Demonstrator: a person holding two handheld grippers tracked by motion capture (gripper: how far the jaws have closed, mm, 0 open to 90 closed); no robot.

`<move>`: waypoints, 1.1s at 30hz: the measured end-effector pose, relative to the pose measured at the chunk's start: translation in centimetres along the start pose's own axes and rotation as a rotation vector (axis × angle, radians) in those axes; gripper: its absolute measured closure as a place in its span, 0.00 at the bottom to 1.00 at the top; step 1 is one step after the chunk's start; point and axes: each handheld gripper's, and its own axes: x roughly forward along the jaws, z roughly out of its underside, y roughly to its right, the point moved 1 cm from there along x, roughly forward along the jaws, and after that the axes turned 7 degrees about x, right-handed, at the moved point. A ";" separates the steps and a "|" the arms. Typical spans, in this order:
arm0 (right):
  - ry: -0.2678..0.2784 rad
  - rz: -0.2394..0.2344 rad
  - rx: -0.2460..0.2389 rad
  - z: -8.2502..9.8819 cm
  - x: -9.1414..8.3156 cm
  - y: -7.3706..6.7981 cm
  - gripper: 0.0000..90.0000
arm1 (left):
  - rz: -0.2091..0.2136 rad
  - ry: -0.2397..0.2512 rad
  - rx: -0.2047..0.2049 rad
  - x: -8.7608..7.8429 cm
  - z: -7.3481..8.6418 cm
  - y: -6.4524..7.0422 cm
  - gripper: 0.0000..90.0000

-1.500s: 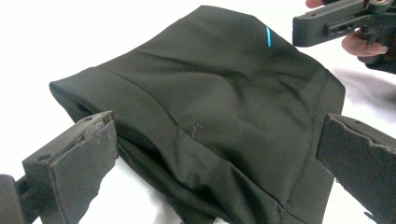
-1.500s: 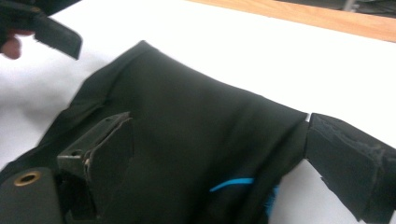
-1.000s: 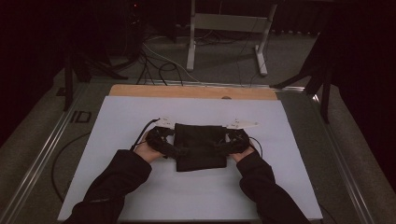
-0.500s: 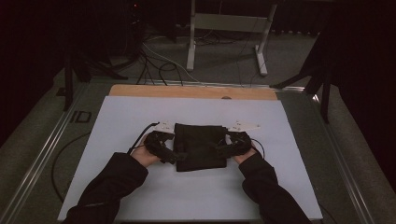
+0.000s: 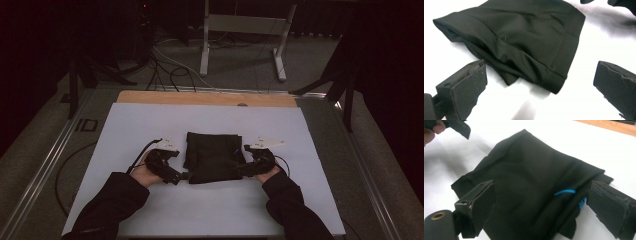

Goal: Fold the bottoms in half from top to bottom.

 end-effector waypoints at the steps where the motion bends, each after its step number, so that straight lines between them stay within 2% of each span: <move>1: 0.000 -0.004 0.002 0.1 -0.2 0.0 0.09 | 0.001 0.001 -0.006 -0.1 0.2 0.1 0.00; 10: -0.005 0.001 0.006 1.7 -1.8 0.2 0.09 | -0.009 0.001 -0.016 -1.5 2.1 0.8 0.00; 20: -0.018 -0.001 0.015 4.1 -3.5 0.2 0.09 | -0.028 -0.017 -0.024 -2.8 4.9 1.6 0.00; 33: -0.027 0.021 0.011 6.1 -5.8 0.4 0.10 | -0.071 -0.037 -0.065 -4.5 8.5 2.4 0.00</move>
